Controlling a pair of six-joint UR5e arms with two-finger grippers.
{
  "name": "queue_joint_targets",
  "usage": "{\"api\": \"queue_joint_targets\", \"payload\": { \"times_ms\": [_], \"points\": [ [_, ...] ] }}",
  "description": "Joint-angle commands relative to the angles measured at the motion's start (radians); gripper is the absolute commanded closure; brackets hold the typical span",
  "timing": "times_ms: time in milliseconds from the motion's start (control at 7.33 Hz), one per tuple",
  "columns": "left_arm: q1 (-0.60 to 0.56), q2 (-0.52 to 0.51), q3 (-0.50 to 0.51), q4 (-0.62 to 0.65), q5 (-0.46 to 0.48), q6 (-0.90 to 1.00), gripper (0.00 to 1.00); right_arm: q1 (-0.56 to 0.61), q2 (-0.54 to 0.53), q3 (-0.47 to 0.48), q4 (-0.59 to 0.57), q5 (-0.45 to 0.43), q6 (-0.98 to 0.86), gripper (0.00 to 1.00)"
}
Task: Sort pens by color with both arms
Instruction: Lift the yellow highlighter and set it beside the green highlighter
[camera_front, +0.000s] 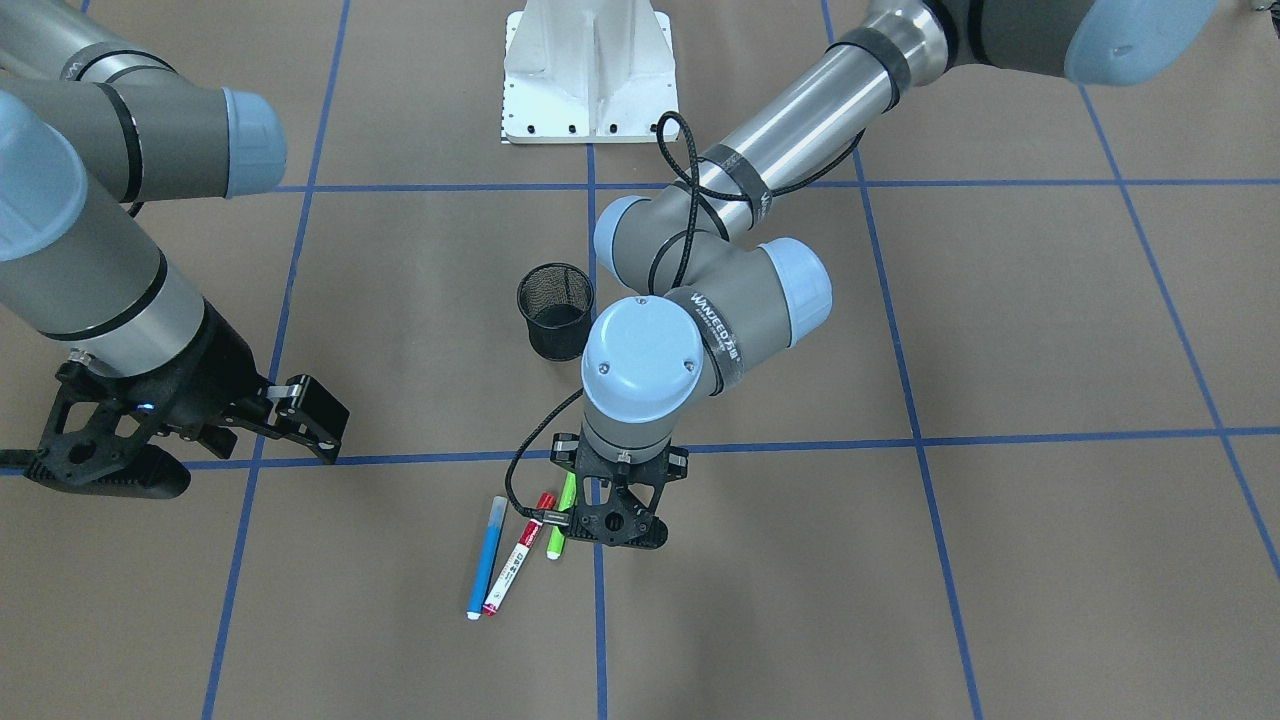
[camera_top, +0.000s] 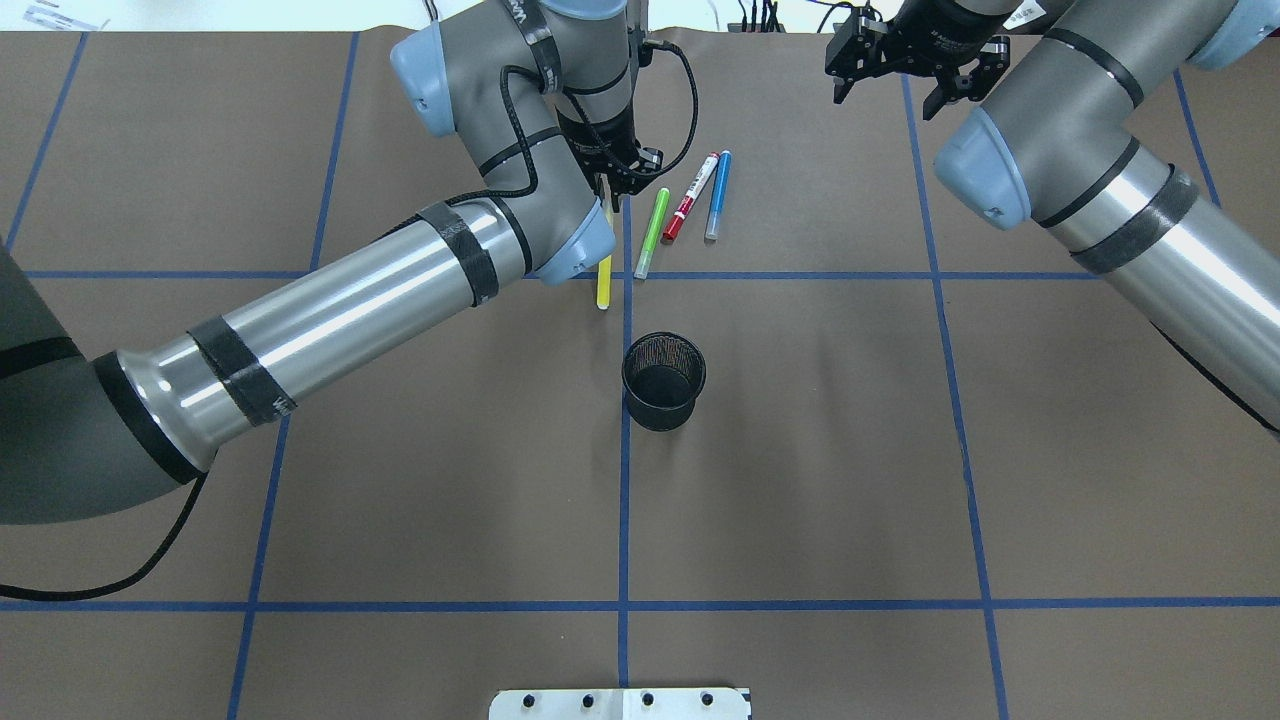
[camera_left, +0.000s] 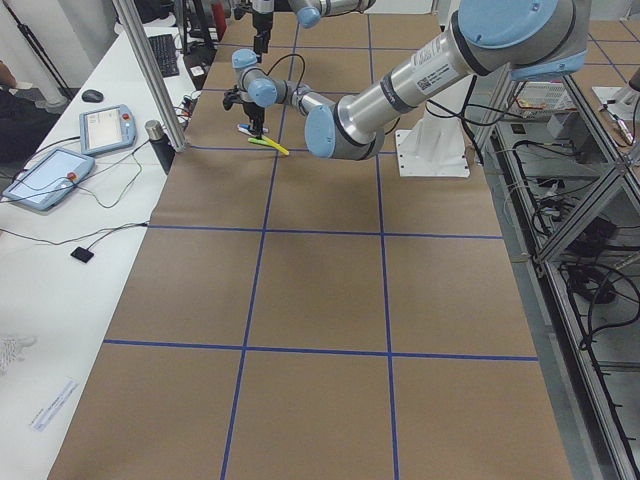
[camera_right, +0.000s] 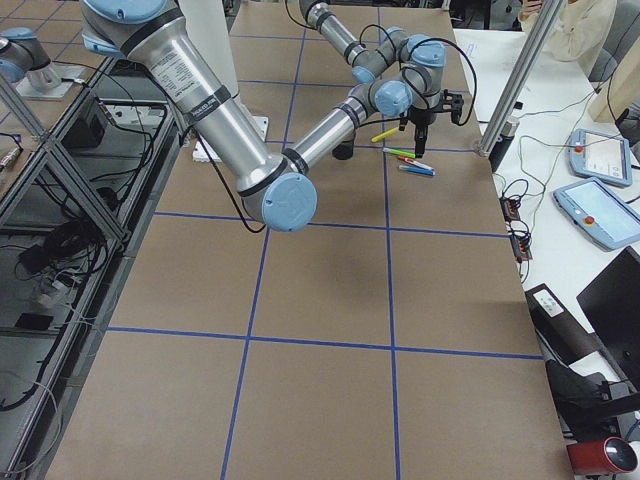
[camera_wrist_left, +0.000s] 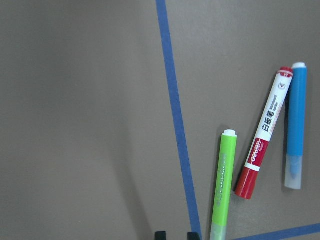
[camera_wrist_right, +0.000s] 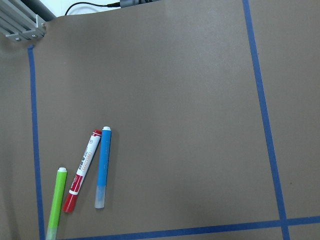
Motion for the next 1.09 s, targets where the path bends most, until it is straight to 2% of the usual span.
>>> {"api": "queue_joint_targets", "payload": {
  "times_ms": [0,136,273,409,545,682,818,955],
  "points": [
    [0.010,-0.002,0.010,-0.031,0.012,-0.008,0.79,0.000,0.001,-0.001,0.000,0.000,0.000,0.02],
    [0.008,-0.003,0.004,-0.031,0.012,-0.009,0.66,0.000,0.000,-0.001,0.000,0.001,-0.001,0.02],
    [0.007,-0.005,-0.002,-0.031,0.012,-0.009,0.43,0.000,-0.002,-0.001,0.000,0.001,-0.001,0.02],
    [0.003,-0.005,-0.010,-0.031,0.012,-0.009,0.27,0.000,-0.002,0.000,0.000,0.004,-0.001,0.02],
    [-0.018,-0.004,-0.046,-0.030,0.010,-0.027,0.12,0.000,-0.002,0.000,0.000,0.004,-0.001,0.02],
    [-0.076,0.050,-0.150,-0.021,-0.014,-0.014,0.00,0.000,0.001,0.009,0.002,-0.003,-0.005,0.01],
    [-0.128,0.170,-0.304,-0.004,-0.096,-0.012,0.00,0.011,-0.009,0.008,0.006,0.000,-0.021,0.01],
    [-0.200,0.250,-0.391,0.013,-0.184,0.000,0.00,0.015,-0.009,-0.004,0.006,-0.003,-0.038,0.01]
  ]
}}
